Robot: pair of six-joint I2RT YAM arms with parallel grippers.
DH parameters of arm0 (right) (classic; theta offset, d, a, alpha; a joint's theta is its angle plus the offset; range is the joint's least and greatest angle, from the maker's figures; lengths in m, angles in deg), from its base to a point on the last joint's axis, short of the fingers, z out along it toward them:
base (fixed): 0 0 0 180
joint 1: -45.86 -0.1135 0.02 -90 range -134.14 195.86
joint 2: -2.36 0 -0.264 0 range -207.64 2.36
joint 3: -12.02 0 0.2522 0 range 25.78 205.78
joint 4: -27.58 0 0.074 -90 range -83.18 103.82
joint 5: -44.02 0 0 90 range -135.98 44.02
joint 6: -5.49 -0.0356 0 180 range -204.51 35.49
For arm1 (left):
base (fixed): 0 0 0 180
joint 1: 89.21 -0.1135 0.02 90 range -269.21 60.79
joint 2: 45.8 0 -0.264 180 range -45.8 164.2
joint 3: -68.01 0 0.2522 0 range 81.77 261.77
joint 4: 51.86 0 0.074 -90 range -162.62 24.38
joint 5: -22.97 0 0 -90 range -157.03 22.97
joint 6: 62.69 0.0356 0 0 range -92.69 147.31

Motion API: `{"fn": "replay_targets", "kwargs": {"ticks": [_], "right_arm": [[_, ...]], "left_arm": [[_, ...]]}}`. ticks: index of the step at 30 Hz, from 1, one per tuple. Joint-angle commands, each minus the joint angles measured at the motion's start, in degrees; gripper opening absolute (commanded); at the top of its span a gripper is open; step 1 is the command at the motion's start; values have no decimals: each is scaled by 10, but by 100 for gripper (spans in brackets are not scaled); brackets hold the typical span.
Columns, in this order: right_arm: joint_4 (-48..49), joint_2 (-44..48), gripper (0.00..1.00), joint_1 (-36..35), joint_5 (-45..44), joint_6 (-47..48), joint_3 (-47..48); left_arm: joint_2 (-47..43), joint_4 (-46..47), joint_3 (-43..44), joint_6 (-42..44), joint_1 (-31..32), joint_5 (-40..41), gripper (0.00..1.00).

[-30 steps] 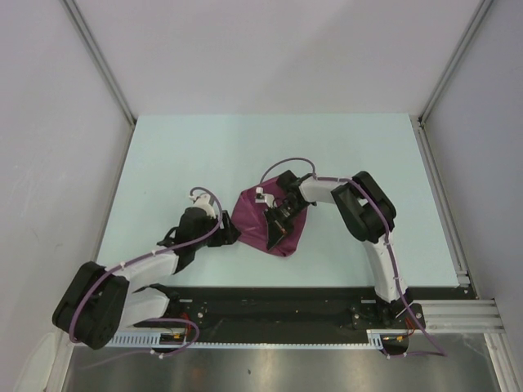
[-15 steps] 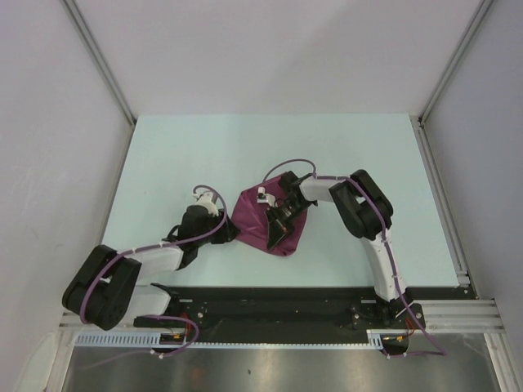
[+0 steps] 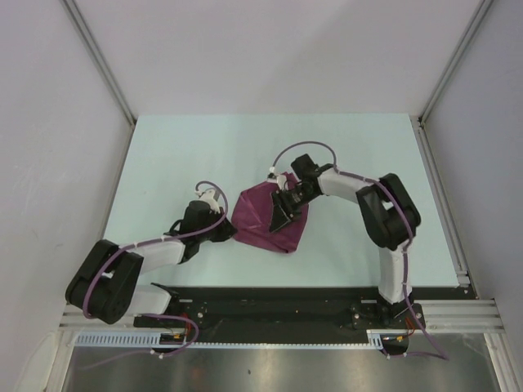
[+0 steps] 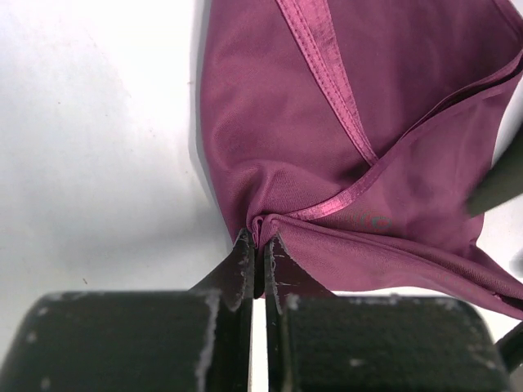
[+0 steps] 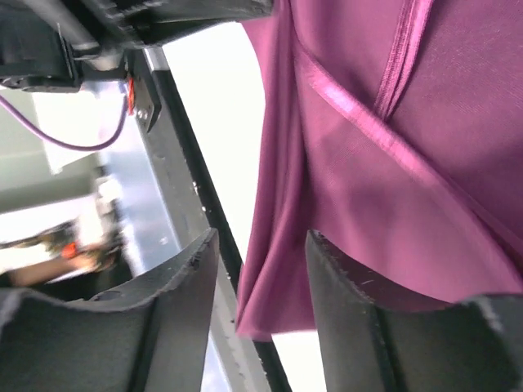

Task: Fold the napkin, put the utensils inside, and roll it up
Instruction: Roll the napkin with the utensil

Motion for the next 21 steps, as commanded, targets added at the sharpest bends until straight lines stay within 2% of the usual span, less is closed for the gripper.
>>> {"fn": "replay_targets", "kwargs": {"ticks": [1,6,7,10,15,21], "right_arm": [[92,158,53,-2,-124,-32,-78],[186,302,62,-57,-278,-55,-217],[218,346,65,-86,-339,-56,-236],[235,395,69,-127,-442,-45,-285],[246,415,69,-167,-482,-36,-308],[224,366,68,-188,-505,-24,-295]], "left_arm": [[7,-45,38,0,-9,-8,0],[16,-88,65,-2,-14,-12,0],[17,-92,68,-2,-16,-12,0],[23,-99,75,0,-17,-17,0],[32,-102,81,0,-17,-21,0],[35,-105,84,2,-18,-21,0]]}}
